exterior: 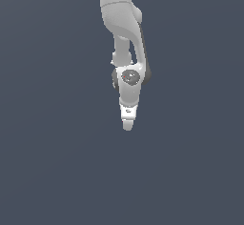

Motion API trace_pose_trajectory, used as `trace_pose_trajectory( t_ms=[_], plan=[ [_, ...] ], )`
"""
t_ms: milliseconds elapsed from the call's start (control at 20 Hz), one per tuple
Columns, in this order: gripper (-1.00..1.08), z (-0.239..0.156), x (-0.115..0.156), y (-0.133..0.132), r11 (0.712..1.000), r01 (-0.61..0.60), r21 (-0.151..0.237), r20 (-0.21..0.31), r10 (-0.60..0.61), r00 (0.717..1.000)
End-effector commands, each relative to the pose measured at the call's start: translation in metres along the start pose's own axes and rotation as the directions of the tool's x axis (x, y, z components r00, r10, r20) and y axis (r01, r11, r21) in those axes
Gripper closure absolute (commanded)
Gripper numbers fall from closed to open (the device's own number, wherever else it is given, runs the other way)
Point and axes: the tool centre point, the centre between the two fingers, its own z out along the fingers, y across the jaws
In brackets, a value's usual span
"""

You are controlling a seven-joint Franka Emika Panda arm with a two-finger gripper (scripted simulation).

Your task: Pick up the object and move it to a goal position.

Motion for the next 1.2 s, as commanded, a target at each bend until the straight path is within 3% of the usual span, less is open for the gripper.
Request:
trace_pose_trajectory(
  t_ms=[0,200,250,850,1150],
  plan=[
    [-0.92,0.009,0.000,0.000,1.000,0.001,-0.001,0.000,-0.001,1.000],
    [-0.92,0.013,0.000,0.001,1.000,0.001,-0.001,0.000,-0.001,1.000],
    [1.08,0.013,0.000,0.001,1.000,0.001,-0.001,0.000,-0.001,1.000],
    [1.08,0.012,0.001,0.002,1.000,0.002,-0.005,-0.001,-0.002,1.000],
    [1.08,0.005,0.011,0.019,0.998,0.014,-0.059,-0.014,-0.015,1.000]
  ],
)
